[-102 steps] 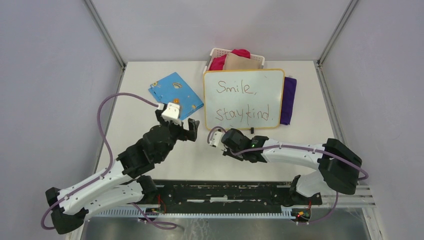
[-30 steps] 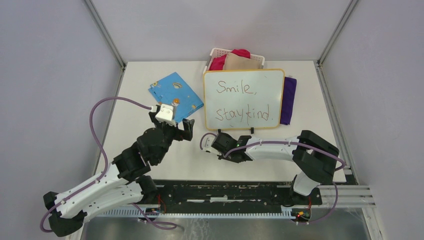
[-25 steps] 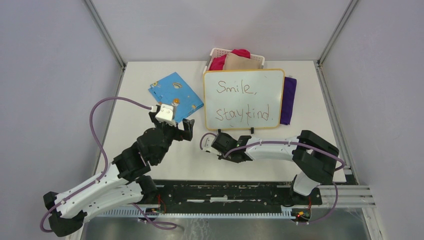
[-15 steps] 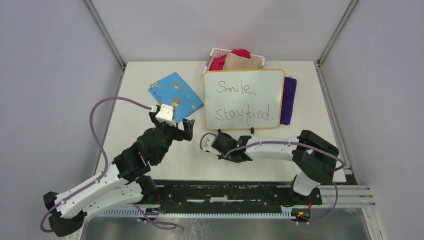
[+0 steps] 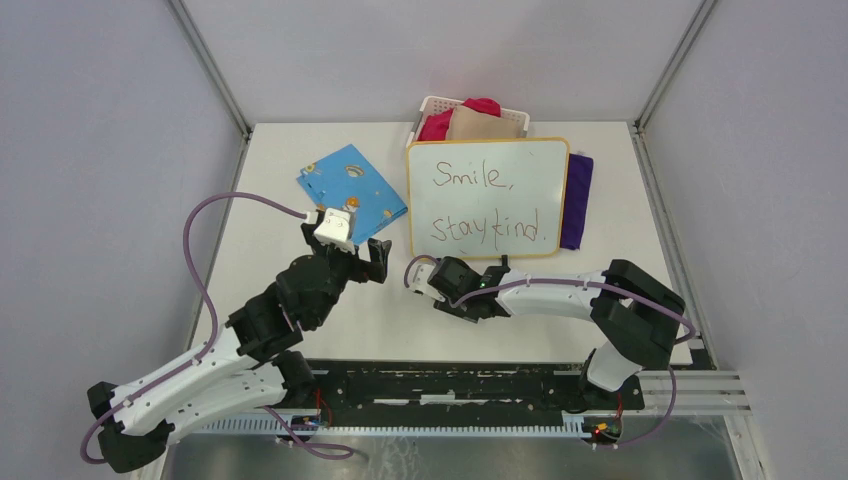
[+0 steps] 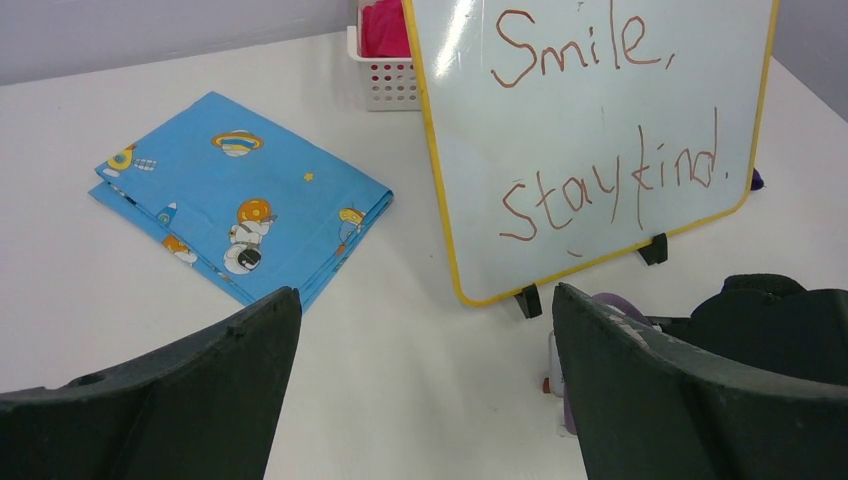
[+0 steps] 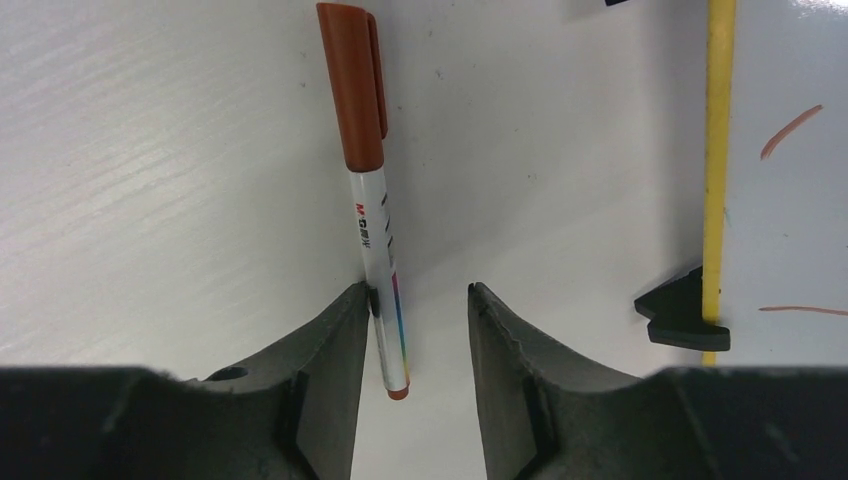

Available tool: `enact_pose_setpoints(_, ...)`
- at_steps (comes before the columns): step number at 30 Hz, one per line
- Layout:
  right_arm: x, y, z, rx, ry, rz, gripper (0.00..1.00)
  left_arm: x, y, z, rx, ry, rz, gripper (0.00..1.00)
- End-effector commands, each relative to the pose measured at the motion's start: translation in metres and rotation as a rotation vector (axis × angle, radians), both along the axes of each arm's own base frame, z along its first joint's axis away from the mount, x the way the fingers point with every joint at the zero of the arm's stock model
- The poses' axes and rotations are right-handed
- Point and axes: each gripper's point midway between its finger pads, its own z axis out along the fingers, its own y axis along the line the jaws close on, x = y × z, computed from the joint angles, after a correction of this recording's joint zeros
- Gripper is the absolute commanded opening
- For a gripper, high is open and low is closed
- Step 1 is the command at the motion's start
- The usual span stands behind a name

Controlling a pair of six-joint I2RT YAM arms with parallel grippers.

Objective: Write a sentence on the whiteboard
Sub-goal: Place the whiteboard marker at the center of the board, then reset both arms

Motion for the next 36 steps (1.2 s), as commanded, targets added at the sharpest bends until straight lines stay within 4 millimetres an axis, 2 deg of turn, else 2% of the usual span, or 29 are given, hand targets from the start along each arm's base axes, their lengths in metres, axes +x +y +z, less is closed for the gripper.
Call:
enact_pose_setpoints(1, -0.001, 0.008, 0.006, 0.077, 0.018, -0.024, 0.49, 0.002, 0.000, 0.018, -0.025, -0.037, 0.003, 1.00)
enact_pose_setpoints(4, 0.004, 0.015, 0.024, 0.138, -0.013, -0.046, 0.56, 0.001, 0.001, 0.020, -0.044, -0.036, 0.009, 1.00)
enact_pose_setpoints(6, 0.010, 0.019, 0.044, 0.203, -0.052, -0.069, 0.60, 0.002, 0.000, 0.020, -0.059, -0.033, 0.014, 1.00)
enact_pose_setpoints(9, 0.021, 0.022, 0.089, 0.340, -0.156, -0.105, 0.68, 0.002, -0.004, 0.019, -0.078, -0.021, 0.004, 1.00)
enact_pose_setpoints(12, 0.035, 0.011, 0.133, 0.465, -0.306, -0.184, 0.71, 0.002, -0.010, 0.017, -0.094, -0.003, -0.004, 1.00)
enact_pose_setpoints(14, 0.045, -0.006, 0.166, 0.558, -0.436, -0.284, 0.72, 0.003, -0.013, 0.014, -0.091, 0.014, -0.002, 1.00)
enact_pose_setpoints(18, 0.057, -0.066, 0.229, 0.781, -0.721, -0.569, 0.72, 0.005, -0.023, 0.013, -0.077, 0.041, -0.024, 1.00)
enact_pose_setpoints(21, 0.052, -0.118, 0.255, 0.907, -0.900, -0.761, 0.74, 0.007, -0.030, 0.018, -0.085, 0.046, -0.040, 1.00)
enact_pose_setpoints(24, 0.040, -0.155, 0.264, 1.015, -1.009, -0.859, 0.85, 0.010, -0.033, 0.031, -0.108, 0.035, -0.031, 1.00)
enact_pose_setpoints(26, 0.034, -0.174, 0.262, 1.072, -1.041, -0.931, 0.91, 0.016, -0.032, 0.040, -0.106, 0.025, 0.002, 1.00)
enact_pose_setpoints(28, 0.030, -0.185, 0.260, 1.105, -1.044, -0.982, 0.95, 0.022, -0.030, 0.046, -0.089, 0.016, 0.037, 1.00)
enact_pose_setpoints(32, 0.030, -0.189, 0.260, 1.039, -1.023, -1.015, 0.98, 0.036, -0.022, 0.042, -0.016, 0.009, 0.139, 1.00)
enact_pose_setpoints(36, 0.040, -0.170, 0.268, 0.960, -0.966, -0.949, 0.98, 0.038, -0.021, 0.028, -0.003, -0.004, 0.155, 1.00)
